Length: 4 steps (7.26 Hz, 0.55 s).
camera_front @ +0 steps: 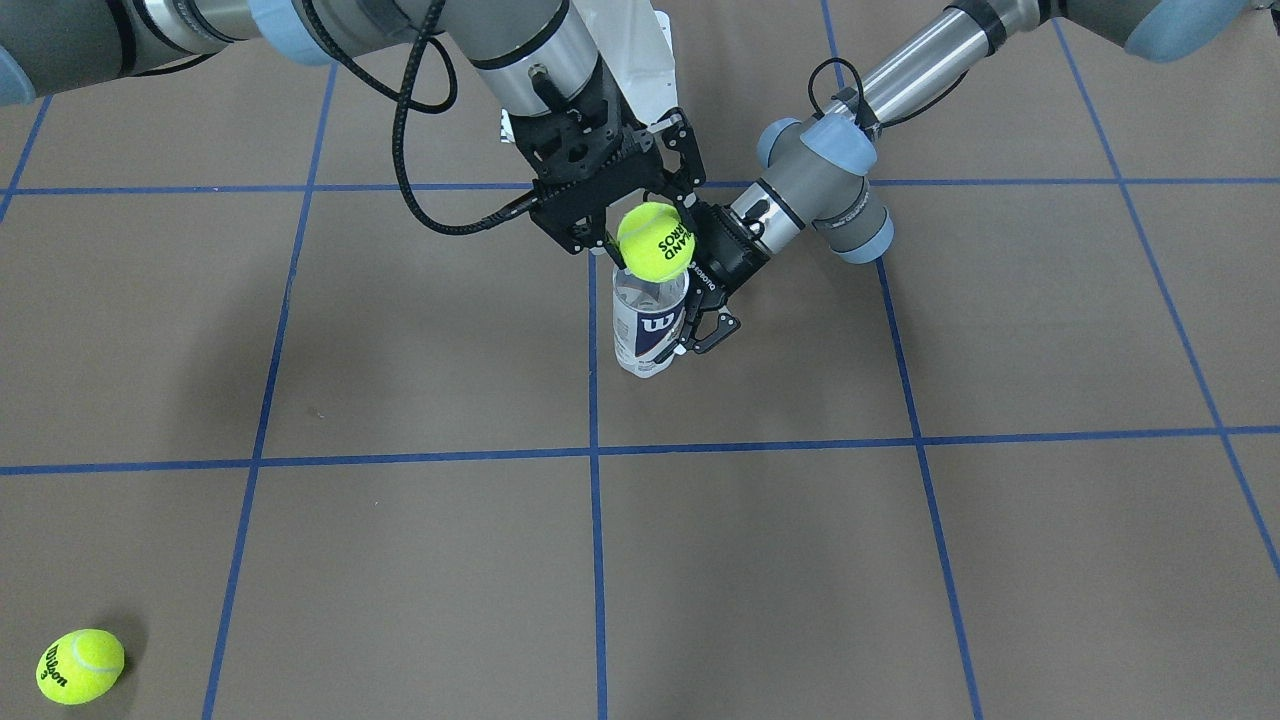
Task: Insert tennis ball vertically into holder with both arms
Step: 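Carry the ball with the right gripper toward the can held by the left gripper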
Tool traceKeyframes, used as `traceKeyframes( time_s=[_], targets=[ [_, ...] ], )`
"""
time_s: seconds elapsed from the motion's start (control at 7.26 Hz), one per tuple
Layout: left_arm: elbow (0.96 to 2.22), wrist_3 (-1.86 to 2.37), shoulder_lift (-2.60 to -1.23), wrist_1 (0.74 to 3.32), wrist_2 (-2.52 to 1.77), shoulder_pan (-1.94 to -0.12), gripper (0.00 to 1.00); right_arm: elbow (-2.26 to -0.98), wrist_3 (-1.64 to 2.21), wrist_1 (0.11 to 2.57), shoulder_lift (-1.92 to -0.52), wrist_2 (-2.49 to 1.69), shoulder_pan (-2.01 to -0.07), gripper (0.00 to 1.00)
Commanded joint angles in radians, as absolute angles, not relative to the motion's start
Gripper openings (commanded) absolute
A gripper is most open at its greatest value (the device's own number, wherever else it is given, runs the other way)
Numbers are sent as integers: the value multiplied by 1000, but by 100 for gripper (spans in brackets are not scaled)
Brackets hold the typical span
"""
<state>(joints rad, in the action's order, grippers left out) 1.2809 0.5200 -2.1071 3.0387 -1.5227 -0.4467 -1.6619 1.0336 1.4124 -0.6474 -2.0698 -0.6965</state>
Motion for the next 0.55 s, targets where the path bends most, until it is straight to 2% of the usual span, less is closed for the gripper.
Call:
traceKeyframes(
  time_s=[0.0, 0.41],
  targets=[
    [1282, 520, -2109, 3039, -1523, -446, 75, -1620, 1028, 1411, -638, -2051, -696, 0],
    [1287, 520, -2112, 3039, -1522, -446, 75, -1618, 1032, 1413, -640, -2051, -689, 0]
  ],
)
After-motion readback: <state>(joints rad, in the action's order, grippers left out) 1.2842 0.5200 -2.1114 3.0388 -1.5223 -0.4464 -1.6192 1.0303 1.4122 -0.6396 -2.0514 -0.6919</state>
